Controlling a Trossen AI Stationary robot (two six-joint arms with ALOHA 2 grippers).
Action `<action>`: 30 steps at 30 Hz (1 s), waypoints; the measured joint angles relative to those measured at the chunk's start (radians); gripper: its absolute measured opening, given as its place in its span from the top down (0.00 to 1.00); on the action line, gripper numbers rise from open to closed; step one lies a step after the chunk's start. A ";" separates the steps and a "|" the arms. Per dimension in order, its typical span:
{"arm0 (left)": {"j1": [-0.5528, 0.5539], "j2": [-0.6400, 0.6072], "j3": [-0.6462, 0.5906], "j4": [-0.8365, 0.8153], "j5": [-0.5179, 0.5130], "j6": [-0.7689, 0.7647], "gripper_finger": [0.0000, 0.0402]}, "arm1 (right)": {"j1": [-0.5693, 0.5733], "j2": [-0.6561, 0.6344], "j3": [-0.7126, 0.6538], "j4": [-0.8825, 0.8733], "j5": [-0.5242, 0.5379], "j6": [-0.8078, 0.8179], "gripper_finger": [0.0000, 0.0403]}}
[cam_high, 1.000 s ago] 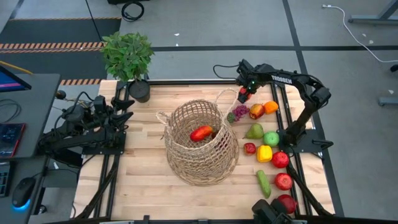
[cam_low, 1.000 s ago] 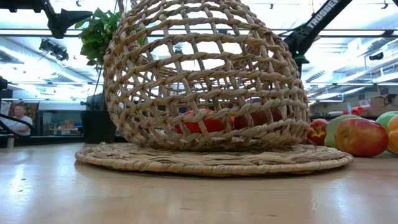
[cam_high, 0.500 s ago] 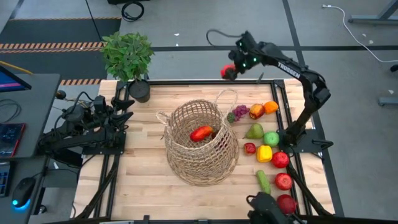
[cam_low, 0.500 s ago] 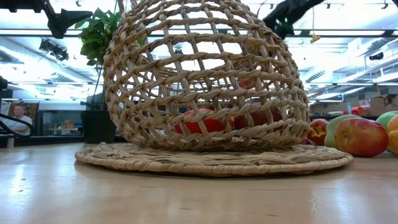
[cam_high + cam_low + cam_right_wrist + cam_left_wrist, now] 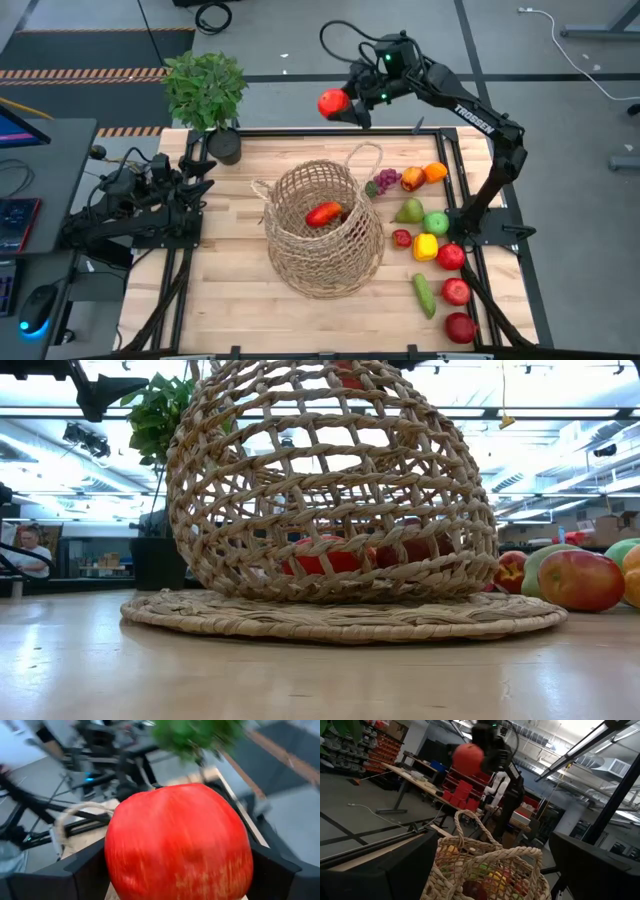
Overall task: Build produce basket
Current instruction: Put the top red apple into the brown basket
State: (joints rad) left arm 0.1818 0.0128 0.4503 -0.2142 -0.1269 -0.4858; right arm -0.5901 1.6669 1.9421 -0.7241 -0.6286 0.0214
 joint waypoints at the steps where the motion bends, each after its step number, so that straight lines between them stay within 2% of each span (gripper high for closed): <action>1: 0.000 0.000 0.000 0.000 0.000 0.000 0.03 | 0.023 0.000 0.011 0.000 0.003 -0.018 0.11; 13: 0.000 0.000 0.000 0.000 0.000 0.000 0.03 | 0.255 0.000 0.035 0.045 0.187 -0.348 0.11; 20: 0.000 0.000 0.000 0.000 0.000 0.000 0.03 | 0.359 0.000 0.034 0.030 0.399 -0.549 0.11; 25: 0.000 0.000 0.000 0.000 0.000 0.000 0.03 | 0.437 0.002 -0.006 -0.002 0.575 -0.755 0.10; 30: 0.000 0.000 0.000 0.000 0.000 0.000 0.03 | 0.495 0.002 -0.041 0.004 0.676 -0.899 0.10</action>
State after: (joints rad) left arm 0.1819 0.0128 0.4503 -0.2142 -0.1268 -0.4858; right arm -0.0950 1.6691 1.9012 -0.7201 0.0475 -0.8772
